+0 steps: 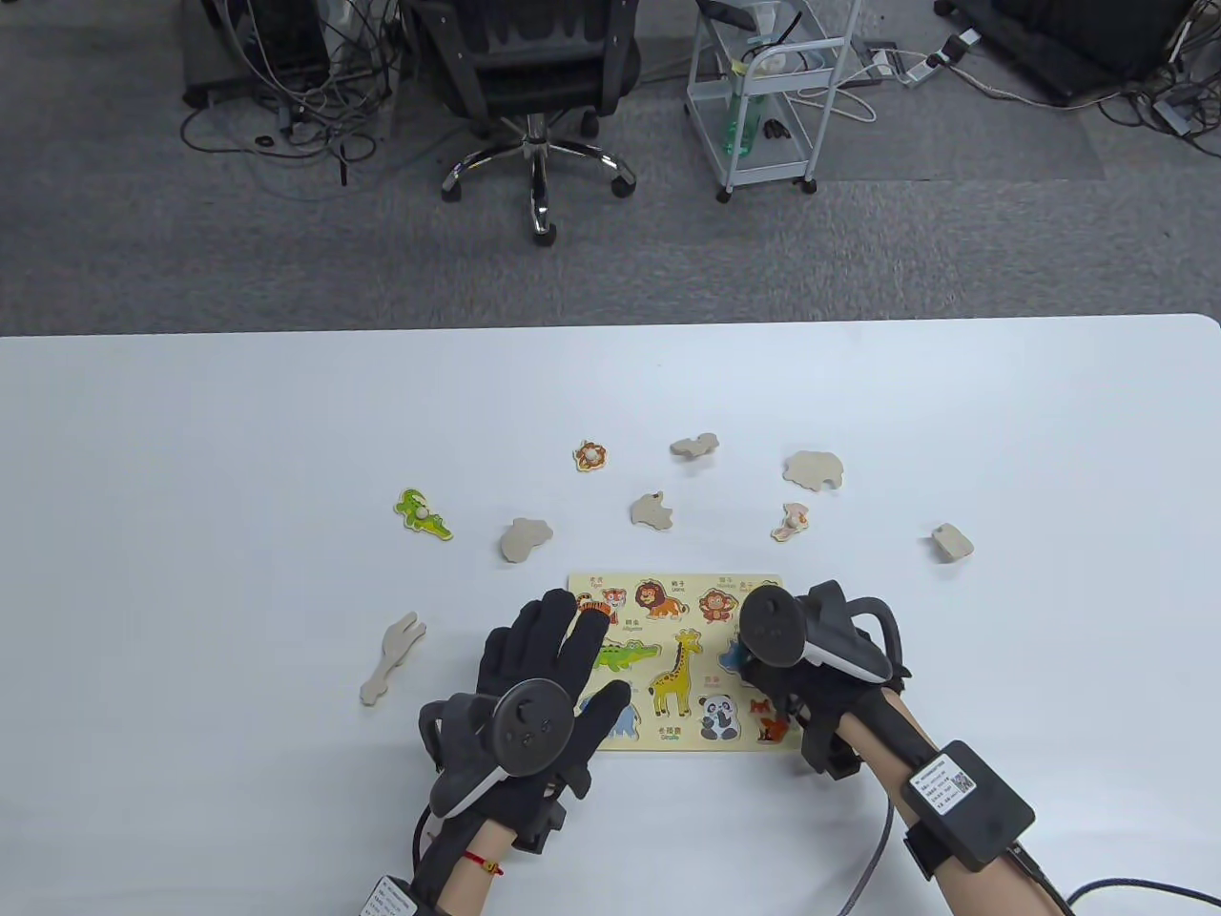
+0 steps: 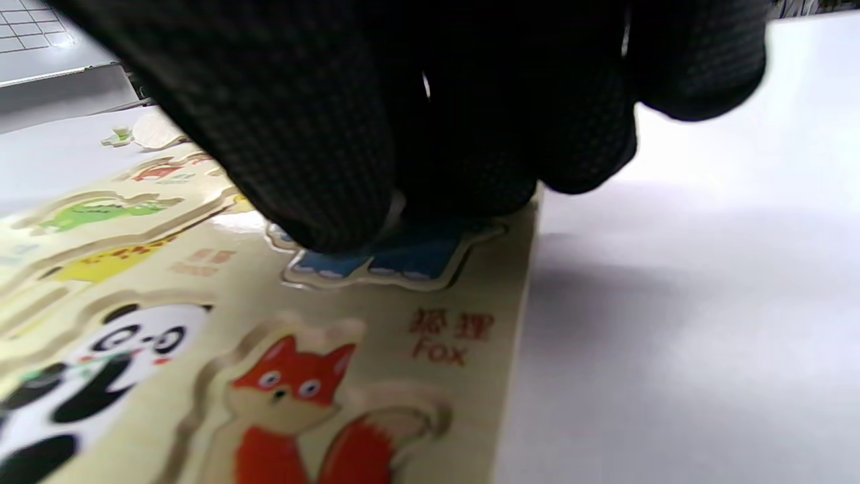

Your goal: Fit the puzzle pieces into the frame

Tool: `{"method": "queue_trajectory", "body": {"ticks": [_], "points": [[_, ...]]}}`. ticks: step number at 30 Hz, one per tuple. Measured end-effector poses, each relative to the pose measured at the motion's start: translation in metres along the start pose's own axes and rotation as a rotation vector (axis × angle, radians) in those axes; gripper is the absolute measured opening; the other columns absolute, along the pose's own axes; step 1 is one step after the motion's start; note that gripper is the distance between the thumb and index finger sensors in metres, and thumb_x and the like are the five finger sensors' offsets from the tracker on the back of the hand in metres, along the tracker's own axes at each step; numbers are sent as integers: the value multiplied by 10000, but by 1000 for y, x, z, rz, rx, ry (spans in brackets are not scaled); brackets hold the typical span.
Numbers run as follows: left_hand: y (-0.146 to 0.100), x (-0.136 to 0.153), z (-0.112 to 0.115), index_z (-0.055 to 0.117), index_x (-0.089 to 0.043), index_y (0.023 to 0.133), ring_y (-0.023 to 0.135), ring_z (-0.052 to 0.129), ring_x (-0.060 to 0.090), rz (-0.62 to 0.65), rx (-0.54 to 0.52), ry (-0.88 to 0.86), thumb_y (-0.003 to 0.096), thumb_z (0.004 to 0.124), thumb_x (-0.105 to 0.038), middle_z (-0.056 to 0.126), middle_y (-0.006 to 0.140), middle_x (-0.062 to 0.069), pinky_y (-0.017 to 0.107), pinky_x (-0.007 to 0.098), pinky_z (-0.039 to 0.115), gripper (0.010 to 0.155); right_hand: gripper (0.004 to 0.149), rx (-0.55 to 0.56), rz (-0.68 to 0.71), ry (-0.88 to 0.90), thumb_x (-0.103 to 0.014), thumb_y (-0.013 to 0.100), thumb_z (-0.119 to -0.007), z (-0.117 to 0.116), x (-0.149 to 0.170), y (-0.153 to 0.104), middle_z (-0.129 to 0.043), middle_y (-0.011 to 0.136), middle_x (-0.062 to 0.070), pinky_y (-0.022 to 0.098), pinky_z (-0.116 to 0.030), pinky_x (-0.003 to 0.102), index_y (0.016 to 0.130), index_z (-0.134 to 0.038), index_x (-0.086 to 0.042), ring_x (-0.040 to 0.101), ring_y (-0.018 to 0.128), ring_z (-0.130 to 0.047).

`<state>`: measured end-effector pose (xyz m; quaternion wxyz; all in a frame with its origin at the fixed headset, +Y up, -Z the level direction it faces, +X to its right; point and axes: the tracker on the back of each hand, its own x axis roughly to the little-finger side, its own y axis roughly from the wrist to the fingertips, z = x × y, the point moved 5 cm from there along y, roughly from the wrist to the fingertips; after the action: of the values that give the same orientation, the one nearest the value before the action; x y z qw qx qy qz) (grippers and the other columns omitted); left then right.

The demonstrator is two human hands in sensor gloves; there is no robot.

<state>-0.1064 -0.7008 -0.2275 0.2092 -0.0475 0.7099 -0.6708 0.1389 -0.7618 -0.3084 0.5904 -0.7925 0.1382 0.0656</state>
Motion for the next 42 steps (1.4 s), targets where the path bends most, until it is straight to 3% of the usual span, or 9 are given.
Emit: {"method": "queue_trajectory", "body": {"ticks": [5,9,15,21,26,32,37,42], "points": [[0,0,0,566,-364,1088,1129,583,335,-3,1,-3,447,664,-689,497,1225,11,784,554,474,725,527,-61,6,52,-371,396,-957,7,10,-7,-936,864,159,569,-743,612,859,-876,-133,419,696,-934],[0,0,0,582,-360,1083,1125,589,341,-6,6,1,451,668,-680,506,1223,14,783,557,472,713,534,16,-20,65,-337,395,-969,33,22,-23,-919,917,136,617,-716,630,891,-852,-177,418,766,-930],[0,-1,2,595,-357,1080,1121,596,360,-5,16,15,455,670,-671,507,1223,18,779,571,472,703,552,139,-132,36,-303,388,-990,83,70,-44,-897,952,125,637,-704,641,907,-839,-193,417,809,-919],[1,-1,2,599,-353,1079,1119,599,363,-8,21,27,457,673,-664,509,1223,22,779,570,472,699,567,174,-287,-9,-299,386,-996,105,126,-39,-883,970,119,643,-705,641,919,-825,-209,411,827,-913],[1,-1,5,611,-351,1074,1116,605,362,-10,32,42,459,676,-659,515,1221,24,778,570,474,691,577,153,-402,-36,-297,386,-996,100,166,-22,-867,986,111,648,-704,642,928,-811,-224,403,840,-909],[1,-2,5,617,-350,1072,1112,620,356,-7,37,65,459,678,-655,522,1218,25,778,566,480,687,620,107,-512,-45,-339,381,-992,75,202,2,-790,1049,101,664,-688,647,952,-772,-244,410,930,-825],[2,-5,8,615,-349,1072,1112,624,352,3,53,69,461,680,-651,524,1217,27,778,564,482,685,667,61,-580,24,-376,387,-974,53,220,15,-733,1080,126,674,-672,655,986,-711,-248,414,964,-788],[2,-7,10,615,-347,1073,1110,627,354,11,64,85,461,682,-649,524,1218,28,778,564,483,686,595,31,-611,-5,-350,397,-966,40,225,21,-836,1005,101,642,-730,627,944,-765,-229,365,888,-906]]}}
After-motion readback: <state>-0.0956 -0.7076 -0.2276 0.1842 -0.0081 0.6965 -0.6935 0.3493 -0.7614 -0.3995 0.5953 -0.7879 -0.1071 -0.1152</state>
